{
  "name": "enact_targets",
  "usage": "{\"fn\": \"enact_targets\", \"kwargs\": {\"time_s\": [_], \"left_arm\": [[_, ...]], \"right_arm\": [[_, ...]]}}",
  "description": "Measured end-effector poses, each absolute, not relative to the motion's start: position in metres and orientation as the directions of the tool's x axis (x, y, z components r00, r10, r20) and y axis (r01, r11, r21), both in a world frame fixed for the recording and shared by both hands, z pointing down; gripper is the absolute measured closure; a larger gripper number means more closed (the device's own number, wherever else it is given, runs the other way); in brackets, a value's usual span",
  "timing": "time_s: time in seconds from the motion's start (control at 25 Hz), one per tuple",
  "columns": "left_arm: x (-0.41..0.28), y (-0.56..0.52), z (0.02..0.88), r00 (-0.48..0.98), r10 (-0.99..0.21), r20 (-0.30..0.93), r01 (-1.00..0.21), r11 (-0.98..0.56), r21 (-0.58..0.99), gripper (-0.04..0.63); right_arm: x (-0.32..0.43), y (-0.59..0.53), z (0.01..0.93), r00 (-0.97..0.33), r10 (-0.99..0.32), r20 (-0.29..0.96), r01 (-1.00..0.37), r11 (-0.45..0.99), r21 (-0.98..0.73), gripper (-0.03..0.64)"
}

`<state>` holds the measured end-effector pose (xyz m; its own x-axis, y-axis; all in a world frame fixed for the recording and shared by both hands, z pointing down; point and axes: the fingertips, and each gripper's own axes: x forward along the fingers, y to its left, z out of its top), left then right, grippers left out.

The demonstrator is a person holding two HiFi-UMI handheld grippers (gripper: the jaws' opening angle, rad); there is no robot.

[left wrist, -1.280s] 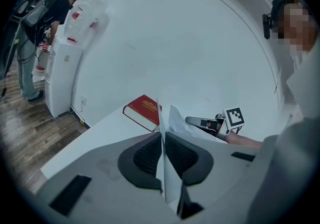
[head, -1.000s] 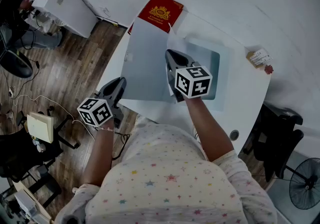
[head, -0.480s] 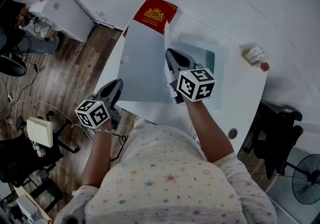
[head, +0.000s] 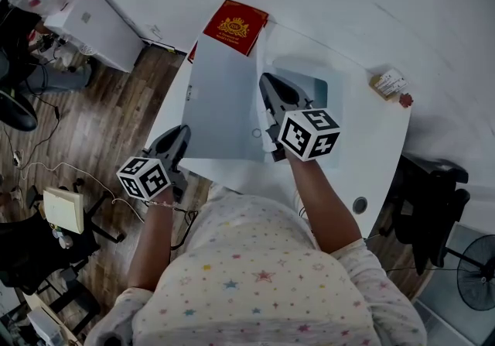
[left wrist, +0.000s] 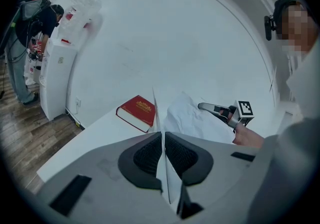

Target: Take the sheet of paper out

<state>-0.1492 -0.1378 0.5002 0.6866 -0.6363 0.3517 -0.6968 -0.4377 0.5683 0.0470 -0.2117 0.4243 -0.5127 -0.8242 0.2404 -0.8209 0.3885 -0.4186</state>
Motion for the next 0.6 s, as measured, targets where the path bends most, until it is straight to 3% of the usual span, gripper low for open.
{"fn": "enact_targets", "kwargs": {"time_s": [0.6], "left_arm": [[-0.120,-0.130,0.472,0.740,-0.603,0.297,-0.654,-0.545,0.525,0.565]], "right_arm": [[0.086,-0.194,0.379,-0.437,-0.888,0.141,-0.842,0.349,-0.412,0.616]]}}
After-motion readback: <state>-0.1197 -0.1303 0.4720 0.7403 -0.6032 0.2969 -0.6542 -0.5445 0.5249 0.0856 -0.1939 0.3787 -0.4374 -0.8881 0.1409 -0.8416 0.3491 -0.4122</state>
